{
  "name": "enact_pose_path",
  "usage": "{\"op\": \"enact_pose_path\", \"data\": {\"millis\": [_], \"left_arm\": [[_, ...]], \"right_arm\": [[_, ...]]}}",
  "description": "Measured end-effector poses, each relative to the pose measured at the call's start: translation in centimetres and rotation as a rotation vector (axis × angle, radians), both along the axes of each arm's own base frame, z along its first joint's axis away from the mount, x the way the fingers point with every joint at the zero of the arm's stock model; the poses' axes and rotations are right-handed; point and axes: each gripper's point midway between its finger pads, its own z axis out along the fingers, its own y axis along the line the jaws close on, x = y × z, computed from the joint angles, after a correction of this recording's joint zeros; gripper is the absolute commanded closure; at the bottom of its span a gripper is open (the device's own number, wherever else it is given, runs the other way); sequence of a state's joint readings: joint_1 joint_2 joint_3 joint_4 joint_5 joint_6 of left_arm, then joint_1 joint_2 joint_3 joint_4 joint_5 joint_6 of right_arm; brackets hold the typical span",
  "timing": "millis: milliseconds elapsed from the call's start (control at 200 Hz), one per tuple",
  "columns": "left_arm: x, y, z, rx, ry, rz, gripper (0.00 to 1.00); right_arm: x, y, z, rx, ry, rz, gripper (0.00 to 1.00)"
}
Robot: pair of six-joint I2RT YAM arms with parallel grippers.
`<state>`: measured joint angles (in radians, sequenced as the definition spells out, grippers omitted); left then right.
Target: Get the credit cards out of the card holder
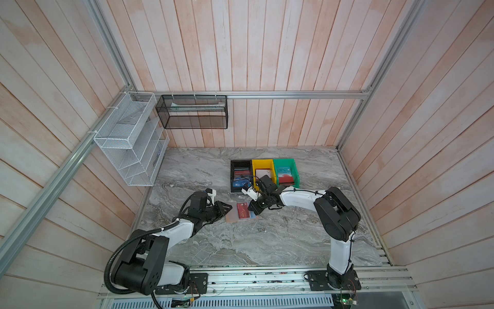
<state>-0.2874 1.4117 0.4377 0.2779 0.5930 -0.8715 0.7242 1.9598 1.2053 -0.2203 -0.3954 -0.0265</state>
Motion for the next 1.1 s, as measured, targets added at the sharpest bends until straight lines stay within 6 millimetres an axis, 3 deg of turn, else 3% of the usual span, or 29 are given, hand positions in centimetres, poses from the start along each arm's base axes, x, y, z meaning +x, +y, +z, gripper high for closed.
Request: {"op": "enact_pose_path", "data": {"millis": [110,360,1095], "left_arm": [[-0.4,-0.8,-1.6,-0.017,0.054,-0.013,0.74],[0.0,-2.6,-2.1,-0.052,0.063,-0.05,0.75],[1.2,-3.5,-3.5,-0.079,0.084,-0.062,0.84]], "right_arm": [[0.0,0.0,0.0,0.0,0.0,0.0,1.0],[0.0,0.0,0.0,0.0,-0.001,0.002,1.0],[0.0,0.0,0.0,0.002,0.001,0.003,1.0]]}}
